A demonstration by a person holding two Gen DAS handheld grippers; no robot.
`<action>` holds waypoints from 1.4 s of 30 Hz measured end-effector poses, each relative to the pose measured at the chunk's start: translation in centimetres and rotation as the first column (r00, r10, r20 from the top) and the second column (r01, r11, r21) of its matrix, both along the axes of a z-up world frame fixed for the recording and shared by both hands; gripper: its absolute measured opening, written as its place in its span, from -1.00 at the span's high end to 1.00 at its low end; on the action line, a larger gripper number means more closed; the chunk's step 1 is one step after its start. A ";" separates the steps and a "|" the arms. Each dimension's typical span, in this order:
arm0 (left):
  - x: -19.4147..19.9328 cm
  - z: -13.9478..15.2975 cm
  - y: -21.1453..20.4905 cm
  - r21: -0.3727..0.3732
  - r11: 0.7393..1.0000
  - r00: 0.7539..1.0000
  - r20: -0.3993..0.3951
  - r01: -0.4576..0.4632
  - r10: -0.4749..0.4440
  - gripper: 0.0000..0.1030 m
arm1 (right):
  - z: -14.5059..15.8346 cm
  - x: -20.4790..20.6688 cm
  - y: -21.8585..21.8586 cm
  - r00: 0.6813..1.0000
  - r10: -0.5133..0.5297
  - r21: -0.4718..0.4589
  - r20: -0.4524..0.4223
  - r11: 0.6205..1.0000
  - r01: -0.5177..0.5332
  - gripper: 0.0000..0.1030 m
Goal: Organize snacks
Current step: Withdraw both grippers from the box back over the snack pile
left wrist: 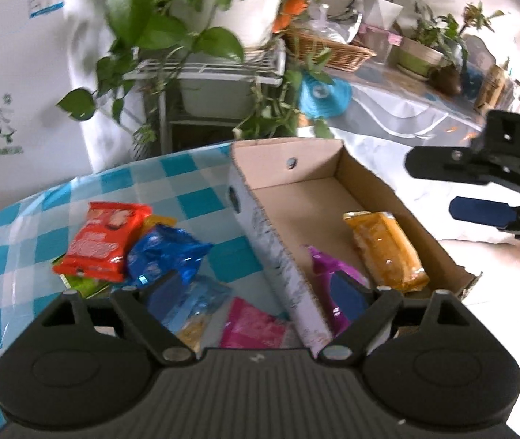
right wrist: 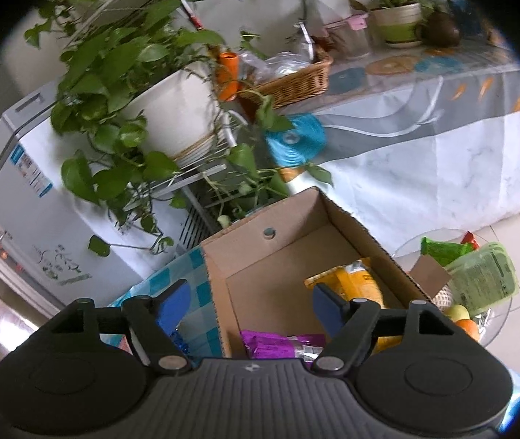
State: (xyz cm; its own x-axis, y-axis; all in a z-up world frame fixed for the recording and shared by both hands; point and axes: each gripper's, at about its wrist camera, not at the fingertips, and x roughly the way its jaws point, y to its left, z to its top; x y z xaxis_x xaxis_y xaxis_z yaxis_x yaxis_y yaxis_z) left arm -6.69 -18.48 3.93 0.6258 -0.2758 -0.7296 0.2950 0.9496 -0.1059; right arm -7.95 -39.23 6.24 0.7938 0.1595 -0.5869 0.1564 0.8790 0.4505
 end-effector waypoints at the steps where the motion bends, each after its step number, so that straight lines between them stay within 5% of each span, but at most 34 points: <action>1: 0.0 0.0 0.5 0.005 1.000 1.000 0.003 -0.007 0.007 -0.71 | 0.0 0.0 0.1 1.000 0.010 -0.003 0.003 1.000 -0.010 -0.56; 19: 0.7 -2.5 10.8 0.077 0.991 0.993 -0.039 -0.108 0.111 -0.80 | 0.1 0.4 5.9 0.955 0.295 -0.138 0.011 0.947 -0.291 -0.70; 30: 1.3 -5.5 14.1 0.041 0.986 0.979 -0.120 -0.163 0.167 -0.81 | -1.6 -0.5 11.4 0.840 0.538 -0.269 -0.076 0.800 -0.537 -0.73; 38: 4.0 -7.2 14.5 0.001 0.982 0.968 -0.168 -0.186 0.184 -0.81 | -4.8 -0.8 16.2 0.746 0.627 -0.293 -0.223 0.687 -0.665 -0.73; 42: 5.1 -8.0 13.8 -0.003 0.985 0.970 -0.175 -0.174 0.170 -0.81 | -6.4 -0.6 17.9 0.712 0.648 -0.242 -0.271 0.670 -0.702 -0.73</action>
State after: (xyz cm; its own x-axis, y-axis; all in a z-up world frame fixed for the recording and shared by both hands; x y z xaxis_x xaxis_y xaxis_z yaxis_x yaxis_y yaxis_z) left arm -1.57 -4.67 -4.04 0.5297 -0.1890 -0.8269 0.1031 0.9820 -0.1585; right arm -8.55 -21.30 -0.12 0.4388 0.4087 -0.8003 -0.4947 0.8533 0.1646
